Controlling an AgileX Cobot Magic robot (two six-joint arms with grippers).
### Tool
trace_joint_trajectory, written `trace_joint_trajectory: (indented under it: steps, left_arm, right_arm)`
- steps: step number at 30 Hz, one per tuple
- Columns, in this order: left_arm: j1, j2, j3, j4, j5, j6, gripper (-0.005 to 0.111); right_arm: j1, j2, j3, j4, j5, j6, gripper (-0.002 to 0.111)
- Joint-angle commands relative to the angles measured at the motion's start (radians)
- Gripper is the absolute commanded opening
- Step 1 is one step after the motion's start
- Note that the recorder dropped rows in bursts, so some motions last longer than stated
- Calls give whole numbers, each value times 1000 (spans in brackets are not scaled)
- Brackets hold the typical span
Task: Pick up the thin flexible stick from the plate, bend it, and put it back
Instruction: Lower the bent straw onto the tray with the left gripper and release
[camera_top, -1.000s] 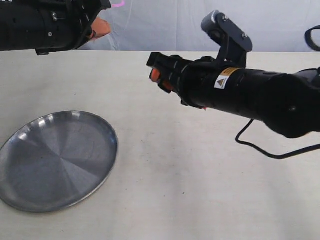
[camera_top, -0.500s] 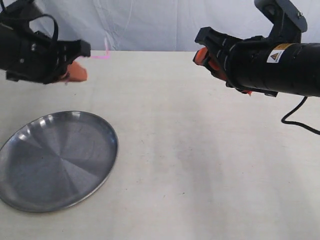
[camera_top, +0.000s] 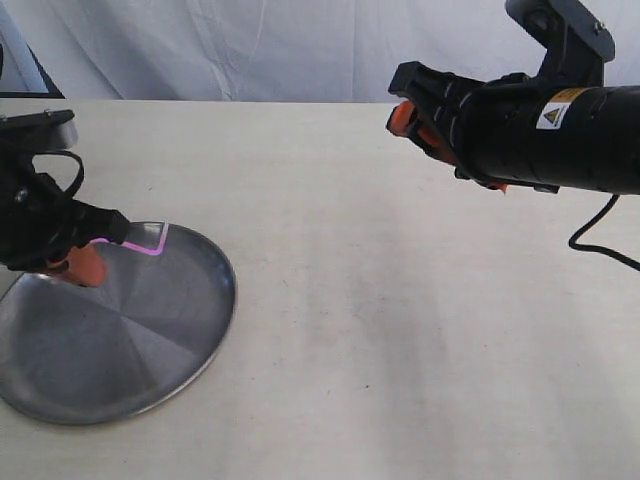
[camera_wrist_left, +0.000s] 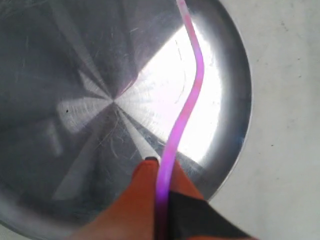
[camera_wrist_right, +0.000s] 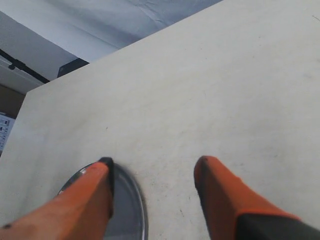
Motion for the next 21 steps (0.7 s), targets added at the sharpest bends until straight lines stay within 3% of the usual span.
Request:
trace_joint_trajectory:
  steps: [1, 5, 8, 13, 15, 18, 21]
  left_arm:
    - [3, 29, 10, -3, -27, -17, 0]
    - [3, 39, 10, -3, -29, -18, 0]
    - [3, 46, 10, -3, -24, -18, 8]
    - [3, 79, 10, -7, 58, -22, 55]
    - [3, 72, 10, -1, 55, -22, 59]
    - [3, 23, -29, 29, 62, -27, 48]
    - [3, -81, -55, 29, 32, -27, 13]
  right_arm:
    - [-6, -6, 2, -31, -4, -11, 51]
    - [-6, -6, 2, -36, 0, -12, 51]
    - [-6, -6, 2, -47, 0, -12, 51]
    - [-6, -6, 2, -49, 2, -12, 51]
    - [-6, -6, 2, -51, 4, -12, 51]
    - [-6, -6, 2, -74, 18, -14, 51]
    - [-6, -6, 2, -132, 55, -17, 51]
